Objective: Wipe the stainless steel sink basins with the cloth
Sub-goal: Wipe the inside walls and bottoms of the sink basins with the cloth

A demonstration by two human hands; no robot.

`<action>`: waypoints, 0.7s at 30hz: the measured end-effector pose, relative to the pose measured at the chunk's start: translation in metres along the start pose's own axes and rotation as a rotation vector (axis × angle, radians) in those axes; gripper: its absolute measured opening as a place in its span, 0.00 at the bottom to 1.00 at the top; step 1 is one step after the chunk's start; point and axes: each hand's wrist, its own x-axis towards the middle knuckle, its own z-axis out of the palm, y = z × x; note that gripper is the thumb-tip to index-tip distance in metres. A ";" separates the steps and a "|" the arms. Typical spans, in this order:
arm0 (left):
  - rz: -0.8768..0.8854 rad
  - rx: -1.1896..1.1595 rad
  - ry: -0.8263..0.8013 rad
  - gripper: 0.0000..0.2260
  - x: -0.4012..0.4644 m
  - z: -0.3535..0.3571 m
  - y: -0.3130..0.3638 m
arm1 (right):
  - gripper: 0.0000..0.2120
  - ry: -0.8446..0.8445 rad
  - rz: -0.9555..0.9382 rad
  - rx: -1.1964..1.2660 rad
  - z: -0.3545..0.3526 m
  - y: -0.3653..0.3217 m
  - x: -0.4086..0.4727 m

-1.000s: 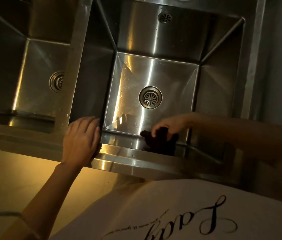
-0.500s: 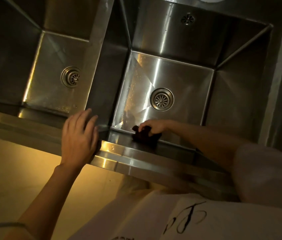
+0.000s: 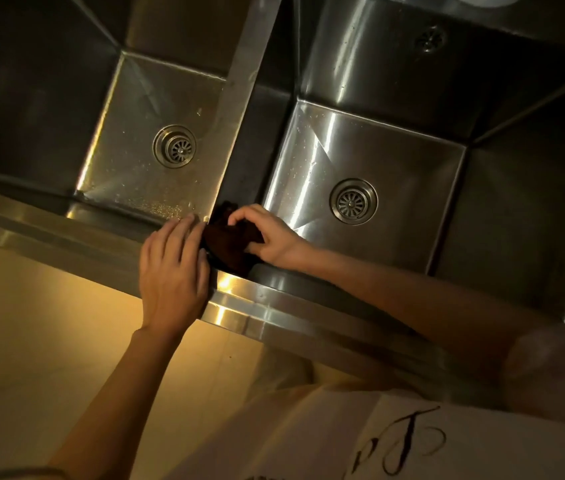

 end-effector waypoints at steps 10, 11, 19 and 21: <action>0.008 0.040 -0.032 0.19 -0.001 0.003 0.000 | 0.25 -0.057 0.488 -0.244 0.019 0.079 0.034; 0.003 0.044 -0.036 0.19 -0.001 0.003 0.000 | 0.25 -0.046 0.508 -0.241 0.020 0.082 0.035; -0.007 0.018 -0.044 0.20 -0.001 0.003 0.001 | 0.18 0.091 0.314 -0.130 -0.003 0.046 0.024; 0.002 0.015 -0.040 0.20 -0.001 0.003 0.000 | 0.19 0.146 0.142 -0.059 -0.017 0.023 0.021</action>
